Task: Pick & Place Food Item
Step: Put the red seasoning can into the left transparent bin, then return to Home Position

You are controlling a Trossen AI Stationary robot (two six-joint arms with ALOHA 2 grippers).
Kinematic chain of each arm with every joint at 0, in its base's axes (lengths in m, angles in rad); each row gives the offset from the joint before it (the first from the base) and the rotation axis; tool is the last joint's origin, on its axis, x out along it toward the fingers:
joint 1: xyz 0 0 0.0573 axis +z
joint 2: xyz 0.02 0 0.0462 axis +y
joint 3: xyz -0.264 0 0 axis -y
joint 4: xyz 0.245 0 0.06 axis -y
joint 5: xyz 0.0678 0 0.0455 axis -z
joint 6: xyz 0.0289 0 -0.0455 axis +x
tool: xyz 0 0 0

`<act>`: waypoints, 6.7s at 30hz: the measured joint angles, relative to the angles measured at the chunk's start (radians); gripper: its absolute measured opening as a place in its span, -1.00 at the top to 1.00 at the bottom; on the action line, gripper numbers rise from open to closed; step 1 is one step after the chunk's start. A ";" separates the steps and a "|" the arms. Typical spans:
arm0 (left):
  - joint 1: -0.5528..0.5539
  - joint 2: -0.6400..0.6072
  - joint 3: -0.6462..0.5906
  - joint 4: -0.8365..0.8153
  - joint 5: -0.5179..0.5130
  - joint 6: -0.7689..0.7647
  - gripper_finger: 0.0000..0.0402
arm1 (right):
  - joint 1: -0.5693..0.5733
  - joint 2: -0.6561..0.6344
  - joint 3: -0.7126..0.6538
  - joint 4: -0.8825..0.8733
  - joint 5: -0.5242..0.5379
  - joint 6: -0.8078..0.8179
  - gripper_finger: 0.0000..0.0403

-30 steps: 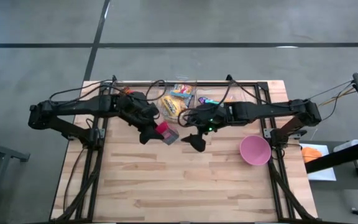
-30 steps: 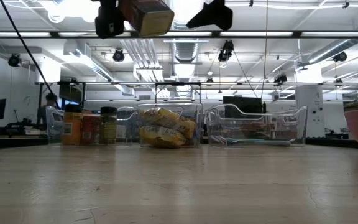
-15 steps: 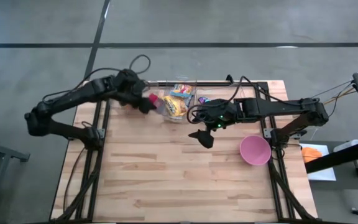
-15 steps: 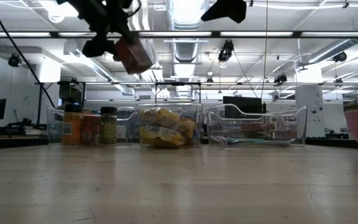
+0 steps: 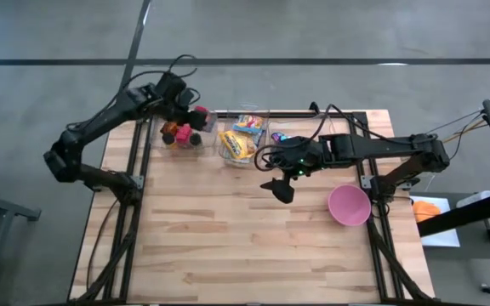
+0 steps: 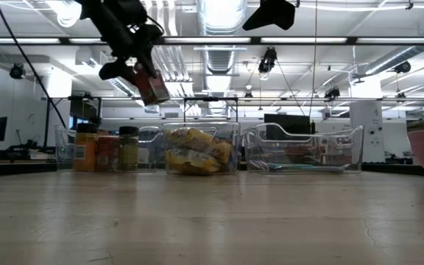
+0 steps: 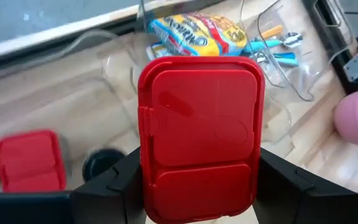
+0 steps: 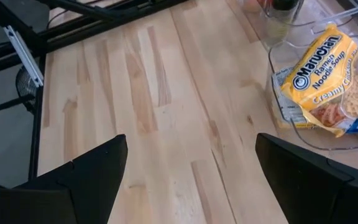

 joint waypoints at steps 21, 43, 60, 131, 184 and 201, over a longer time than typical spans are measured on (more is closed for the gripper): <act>0.065 0.458 0.356 -0.300 -0.111 0.048 -0.06 | 0.002 0.000 0.000 -0.038 0.000 0.016 -0.74; 0.054 0.459 0.160 -0.139 -0.146 -0.042 -0.06 | 0.002 0.000 0.000 -0.054 0.018 0.015 -0.74; 0.040 0.459 0.045 -0.053 -0.140 -0.049 -0.06 | 0.008 0.001 0.000 -0.060 0.017 0.020 -0.74; -0.297 -0.115 0.008 0.188 -0.078 0.095 -0.44 | -0.173 -0.199 -0.031 -0.050 0.015 -0.057 -0.74; -0.740 -0.719 -0.888 0.840 -0.311 0.199 -0.44 | -0.262 -1.076 -1.218 0.996 -0.224 -0.006 -0.75; -0.757 -1.093 -1.088 0.756 -0.338 0.161 -0.44 | -0.262 -1.104 -1.275 1.027 -0.251 -0.087 -0.75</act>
